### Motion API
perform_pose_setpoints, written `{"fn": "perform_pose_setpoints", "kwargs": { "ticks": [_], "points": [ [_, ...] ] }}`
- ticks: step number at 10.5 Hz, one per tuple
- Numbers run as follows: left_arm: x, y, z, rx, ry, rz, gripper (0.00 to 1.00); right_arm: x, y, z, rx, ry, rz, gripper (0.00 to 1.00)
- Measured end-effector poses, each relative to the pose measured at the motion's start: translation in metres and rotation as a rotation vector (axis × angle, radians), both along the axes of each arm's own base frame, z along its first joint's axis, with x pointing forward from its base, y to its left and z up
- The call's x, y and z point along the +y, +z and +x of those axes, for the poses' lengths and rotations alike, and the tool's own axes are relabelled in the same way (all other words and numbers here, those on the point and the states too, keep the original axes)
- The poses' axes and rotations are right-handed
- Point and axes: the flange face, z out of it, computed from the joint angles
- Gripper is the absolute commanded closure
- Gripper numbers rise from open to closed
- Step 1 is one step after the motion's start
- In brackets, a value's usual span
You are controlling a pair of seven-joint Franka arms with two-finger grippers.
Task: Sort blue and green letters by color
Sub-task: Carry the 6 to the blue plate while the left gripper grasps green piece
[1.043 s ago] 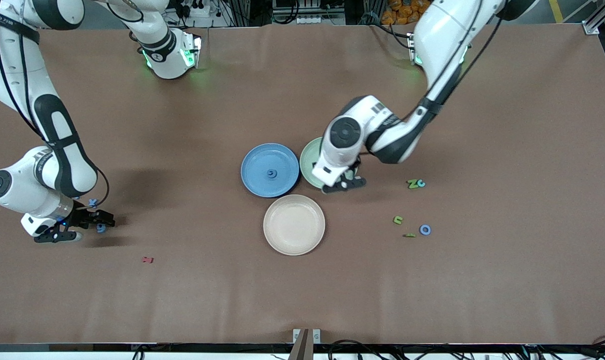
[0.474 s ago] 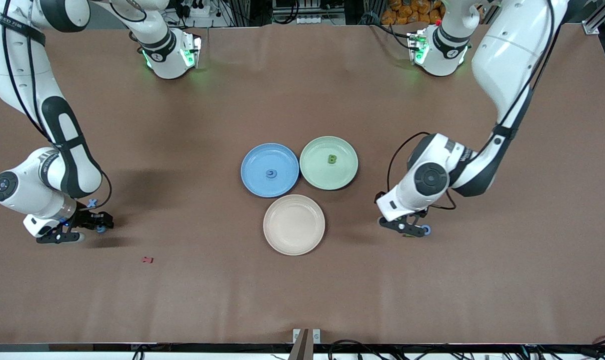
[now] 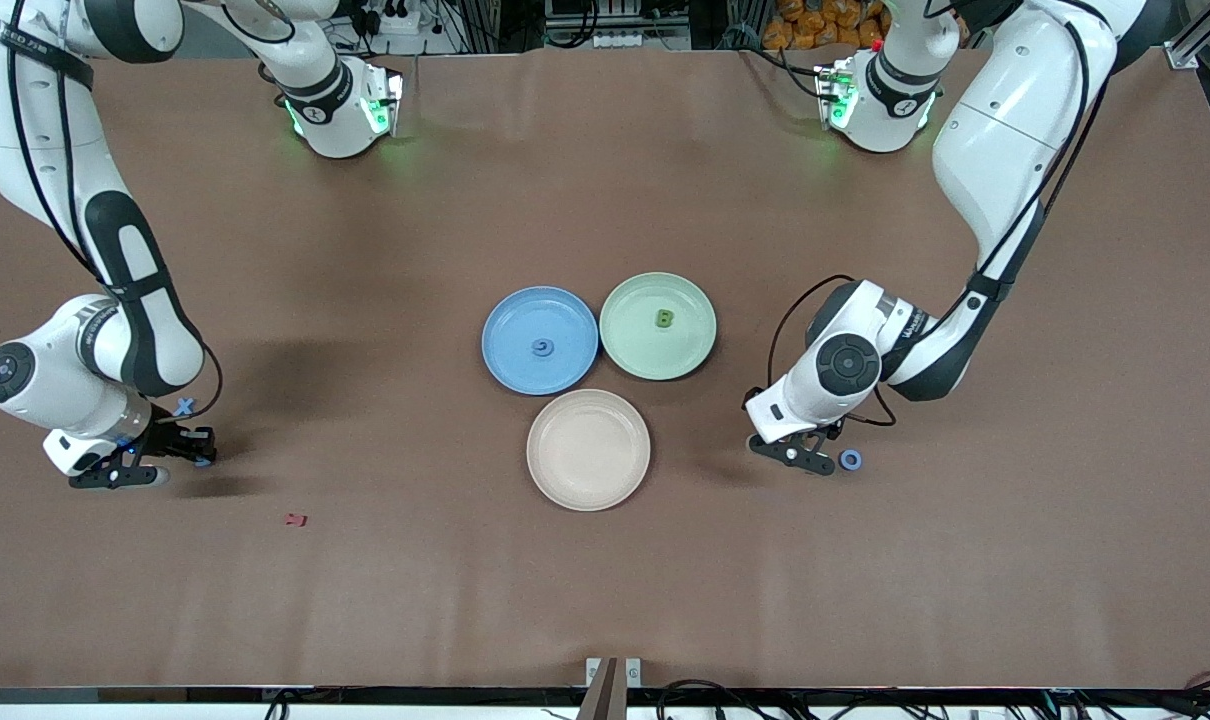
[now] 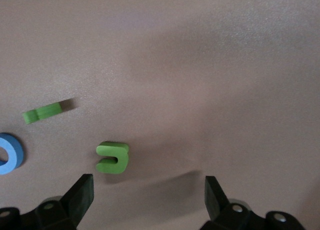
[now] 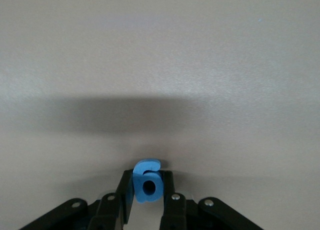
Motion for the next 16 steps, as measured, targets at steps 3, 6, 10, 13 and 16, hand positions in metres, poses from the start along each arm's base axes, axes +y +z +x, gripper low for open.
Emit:
{"fn": "perform_pose_setpoints", "kwargs": {
  "ticks": [3,6,10,13,16],
  "points": [
    [0.001,0.002,0.002,-0.007,-0.004,-0.001,0.08,0.059,0.029,0.008,0.084,-0.106,0.026,0.93],
    [0.004,0.002,0.005,-0.012,-0.010,-0.002,0.22,0.170,0.068,0.011,0.136,-0.226,0.047,0.93],
    [0.010,0.002,0.009,-0.016,-0.001,0.000,0.22,0.329,0.063,-0.017,0.173,-0.247,0.027,0.94],
    [0.015,-0.006,0.014,-0.020,-0.022,0.014,0.58,0.425,0.063,-0.052,0.182,-0.175,0.012,0.94],
    [0.018,-0.006,0.017,-0.025,-0.019,0.013,1.00,0.513,0.062,-0.101,0.189,-0.099,0.004,0.89]
  ]
}}
